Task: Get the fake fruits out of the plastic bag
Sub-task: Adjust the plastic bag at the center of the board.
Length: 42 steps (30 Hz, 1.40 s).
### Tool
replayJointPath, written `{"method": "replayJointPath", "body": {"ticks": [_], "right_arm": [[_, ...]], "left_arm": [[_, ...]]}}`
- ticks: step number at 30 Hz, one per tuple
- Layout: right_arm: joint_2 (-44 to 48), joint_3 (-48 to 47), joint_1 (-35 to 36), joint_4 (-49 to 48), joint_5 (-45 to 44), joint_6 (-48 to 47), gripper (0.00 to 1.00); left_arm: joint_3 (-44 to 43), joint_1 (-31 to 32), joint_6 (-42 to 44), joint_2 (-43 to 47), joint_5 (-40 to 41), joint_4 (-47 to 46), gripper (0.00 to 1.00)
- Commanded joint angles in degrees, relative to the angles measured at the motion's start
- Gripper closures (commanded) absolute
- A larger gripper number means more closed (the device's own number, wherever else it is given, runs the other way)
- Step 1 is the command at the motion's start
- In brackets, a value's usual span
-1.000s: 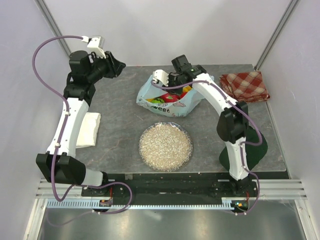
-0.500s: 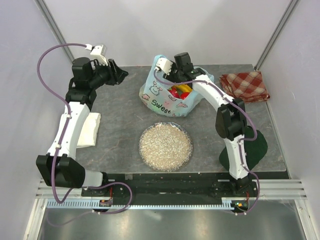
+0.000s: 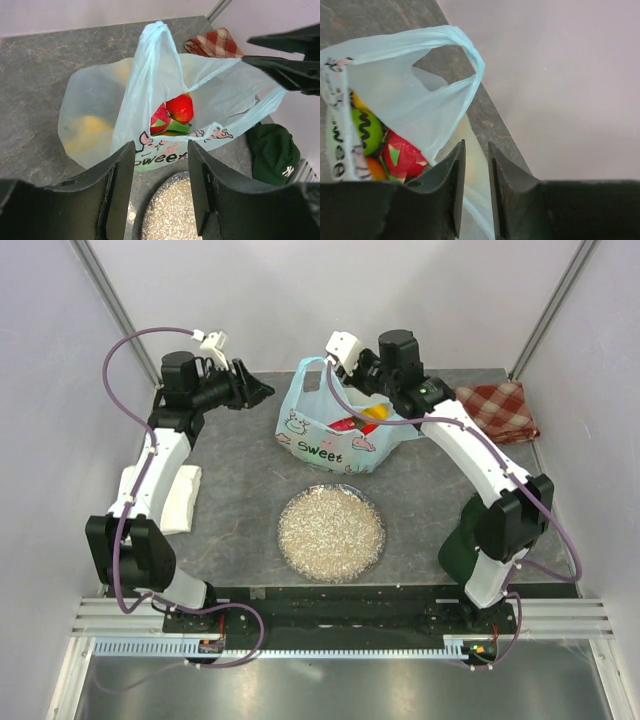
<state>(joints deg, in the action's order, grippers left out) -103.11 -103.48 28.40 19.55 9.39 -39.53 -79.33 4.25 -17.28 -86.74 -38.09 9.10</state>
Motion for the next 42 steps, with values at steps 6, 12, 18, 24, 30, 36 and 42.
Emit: {"method": "replayJointPath", "body": {"ticks": [6,12,18,24,30,36,42], "right_arm": [[-12.7,-13.0,-0.9,26.5,11.8,-1.9,0.94],[-16.0,-13.0,-1.0,30.5,8.3,-3.4,0.99],[-18.2,-11.7,-1.8,31.2,1.4,-5.6,1.00],[-28.4,-21.5,-2.7,28.6,-4.5,-4.2,0.89],[-32.1,-28.1,-4.3,19.0,-5.4,-1.9,0.32],[-32.9,-30.2,-7.4,12.6,2.2,2.4,0.11],[-33.1,-28.5,-8.9,13.1,7.2,2.4,0.18]], "left_arm": [[-1.5,0.0,-1.7,2.5,-1.7,-3.0,0.46],[0.7,-0.1,0.2,5.2,-0.9,-2.3,0.46],[2.4,-0.2,0.3,5.8,-0.6,-2.2,0.46],[3.0,-0.2,1.3,6.8,-0.7,-1.1,0.46],[4.4,-0.1,2.0,7.0,-1.5,0.3,0.46],[6.5,-0.2,1.8,6.3,-1.3,0.3,0.46],[7.9,-0.1,1.8,5.7,-1.4,0.3,0.46]]}}
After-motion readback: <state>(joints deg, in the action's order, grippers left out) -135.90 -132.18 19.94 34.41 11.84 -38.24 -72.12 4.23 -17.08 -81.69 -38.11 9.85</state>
